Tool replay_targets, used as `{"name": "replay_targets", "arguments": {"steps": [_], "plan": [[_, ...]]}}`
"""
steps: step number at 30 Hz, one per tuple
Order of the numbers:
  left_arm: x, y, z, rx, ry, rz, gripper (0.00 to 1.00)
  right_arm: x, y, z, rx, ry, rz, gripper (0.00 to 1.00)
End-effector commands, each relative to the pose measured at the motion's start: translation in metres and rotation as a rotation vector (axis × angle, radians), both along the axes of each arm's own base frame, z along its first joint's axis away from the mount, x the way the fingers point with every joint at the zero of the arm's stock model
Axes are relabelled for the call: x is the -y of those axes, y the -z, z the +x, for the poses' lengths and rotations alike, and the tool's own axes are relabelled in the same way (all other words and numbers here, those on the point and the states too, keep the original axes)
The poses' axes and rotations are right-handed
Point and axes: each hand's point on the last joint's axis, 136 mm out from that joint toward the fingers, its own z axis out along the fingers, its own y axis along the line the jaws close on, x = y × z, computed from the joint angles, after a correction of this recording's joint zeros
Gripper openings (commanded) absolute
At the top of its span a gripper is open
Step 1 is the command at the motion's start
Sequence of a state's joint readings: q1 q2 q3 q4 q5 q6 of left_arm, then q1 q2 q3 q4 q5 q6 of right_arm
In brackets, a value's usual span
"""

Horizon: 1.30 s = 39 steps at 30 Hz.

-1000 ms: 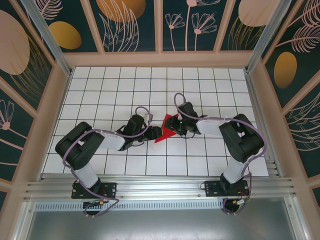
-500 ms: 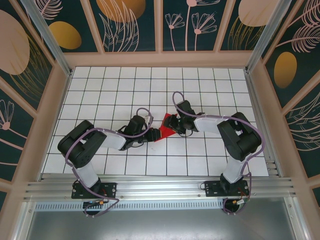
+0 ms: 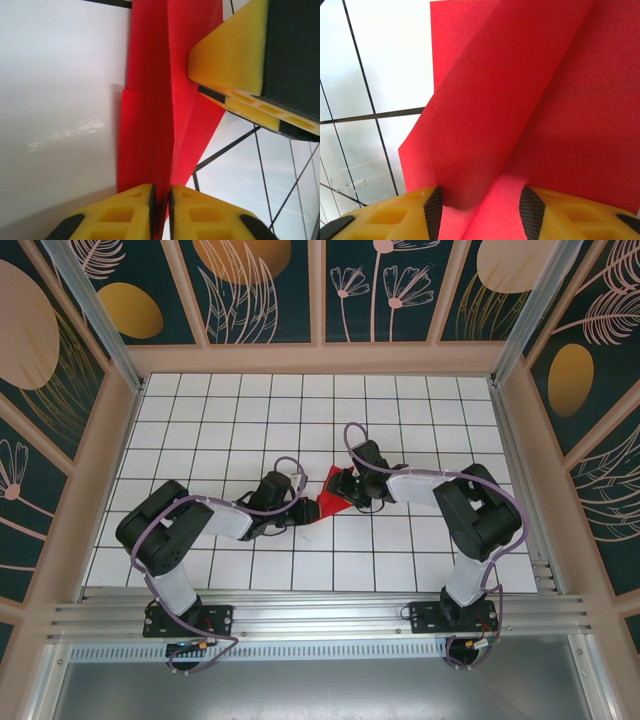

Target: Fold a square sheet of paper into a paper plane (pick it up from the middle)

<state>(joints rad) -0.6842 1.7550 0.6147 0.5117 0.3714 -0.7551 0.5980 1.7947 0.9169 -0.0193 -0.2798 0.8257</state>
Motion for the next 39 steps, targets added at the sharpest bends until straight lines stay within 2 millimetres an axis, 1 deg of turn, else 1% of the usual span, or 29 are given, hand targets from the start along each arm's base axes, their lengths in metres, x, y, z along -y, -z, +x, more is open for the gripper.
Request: {"name": "replay_targets", "arguments": {"steps": [1,2,3,5,7,10,14,17,23,24,25,28,30,34,39], "plan": [[-0.010,0.001,-0.001,-0.016,-0.023,0.050,0.24,0.054,0.072,-0.040,-0.186,0.063,-0.275,0.50],[-0.011,-0.010,0.003,0.013,-0.043,0.040,0.27,0.055,0.072,-0.040,-0.187,0.066,-0.288,0.50],[-0.014,-0.016,0.006,0.031,-0.064,0.037,0.27,0.057,0.073,-0.041,-0.186,0.068,-0.298,0.50],[-0.018,-0.032,0.013,0.082,-0.110,0.021,0.27,0.060,0.075,-0.042,-0.189,0.077,-0.317,0.48],[-0.018,-0.044,0.018,0.119,-0.133,-0.009,0.27,0.062,0.076,-0.043,-0.191,0.081,-0.330,0.47],[-0.014,-0.053,0.020,0.139,-0.127,-0.049,0.27,0.063,0.078,-0.045,-0.197,0.088,-0.346,0.46],[-0.001,-0.057,0.017,0.128,-0.082,-0.111,0.25,0.063,0.081,-0.047,-0.211,0.091,-0.347,0.45],[0.006,-0.056,0.013,0.113,-0.046,-0.143,0.24,0.063,0.085,-0.049,-0.222,0.085,-0.350,0.46],[0.017,-0.046,0.013,0.082,-0.001,-0.146,0.20,0.064,0.091,-0.055,-0.253,0.092,-0.351,0.47],[0.018,-0.048,0.014,0.084,0.004,-0.150,0.20,0.064,0.091,-0.056,-0.256,0.092,-0.350,0.47],[0.018,-0.036,0.014,0.060,0.006,-0.130,0.19,0.064,0.091,-0.056,-0.258,0.093,-0.347,0.47],[0.021,-0.029,0.015,0.044,0.013,-0.121,0.19,0.064,0.091,-0.057,-0.260,0.096,-0.345,0.47],[0.020,-0.023,0.018,0.035,0.000,-0.097,0.19,0.063,0.090,-0.056,-0.258,0.095,-0.344,0.47],[0.008,-0.006,0.025,0.020,-0.062,-0.006,0.17,0.064,0.088,-0.056,-0.255,0.096,-0.340,0.47],[0.004,0.001,0.024,0.006,-0.083,0.010,0.14,0.062,0.084,-0.055,-0.243,0.094,-0.321,0.47]]}}
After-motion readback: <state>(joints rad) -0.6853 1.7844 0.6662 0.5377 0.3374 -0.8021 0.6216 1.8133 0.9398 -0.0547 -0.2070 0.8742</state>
